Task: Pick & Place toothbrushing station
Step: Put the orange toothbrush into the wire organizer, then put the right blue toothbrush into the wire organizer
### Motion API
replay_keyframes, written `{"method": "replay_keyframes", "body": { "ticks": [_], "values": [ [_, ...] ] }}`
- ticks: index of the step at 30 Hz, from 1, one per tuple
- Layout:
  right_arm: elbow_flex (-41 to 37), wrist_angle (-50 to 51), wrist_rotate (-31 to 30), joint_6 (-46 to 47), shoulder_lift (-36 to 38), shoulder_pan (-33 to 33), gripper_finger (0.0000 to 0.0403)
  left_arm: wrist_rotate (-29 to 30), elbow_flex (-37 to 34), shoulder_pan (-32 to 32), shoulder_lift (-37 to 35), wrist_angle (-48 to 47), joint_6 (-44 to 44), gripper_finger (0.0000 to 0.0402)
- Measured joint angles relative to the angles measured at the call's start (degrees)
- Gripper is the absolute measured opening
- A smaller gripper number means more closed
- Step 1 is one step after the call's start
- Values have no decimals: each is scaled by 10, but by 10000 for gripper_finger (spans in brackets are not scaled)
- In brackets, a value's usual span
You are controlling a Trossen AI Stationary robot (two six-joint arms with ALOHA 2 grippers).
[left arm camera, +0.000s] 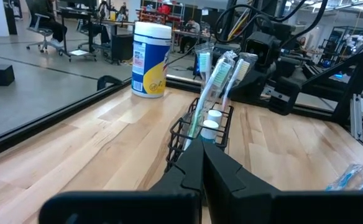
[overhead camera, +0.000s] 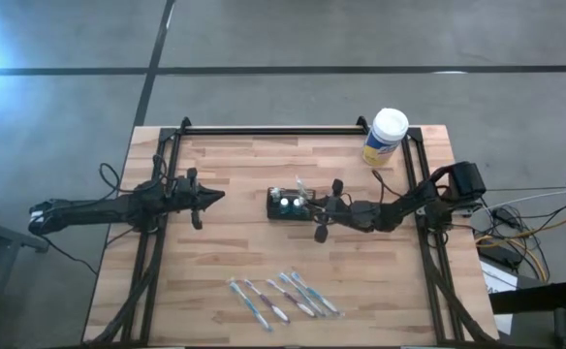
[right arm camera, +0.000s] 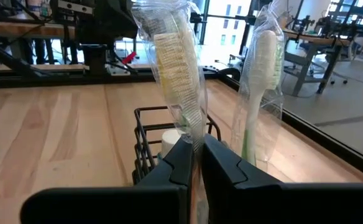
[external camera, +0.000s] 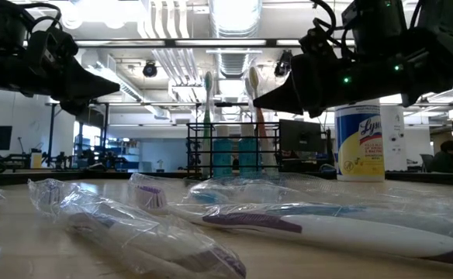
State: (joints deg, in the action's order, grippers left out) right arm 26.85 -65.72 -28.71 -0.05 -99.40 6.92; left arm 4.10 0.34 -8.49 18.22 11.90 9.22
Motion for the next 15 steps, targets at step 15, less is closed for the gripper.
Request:
{"method": "replay_keyframes", "body": {
  "ticks": [15],
  "values": [
    [-1, 51, 0, 1, 57, 0, 135, 1, 0, 0, 0, 0, 0, 5]
  ]
}}
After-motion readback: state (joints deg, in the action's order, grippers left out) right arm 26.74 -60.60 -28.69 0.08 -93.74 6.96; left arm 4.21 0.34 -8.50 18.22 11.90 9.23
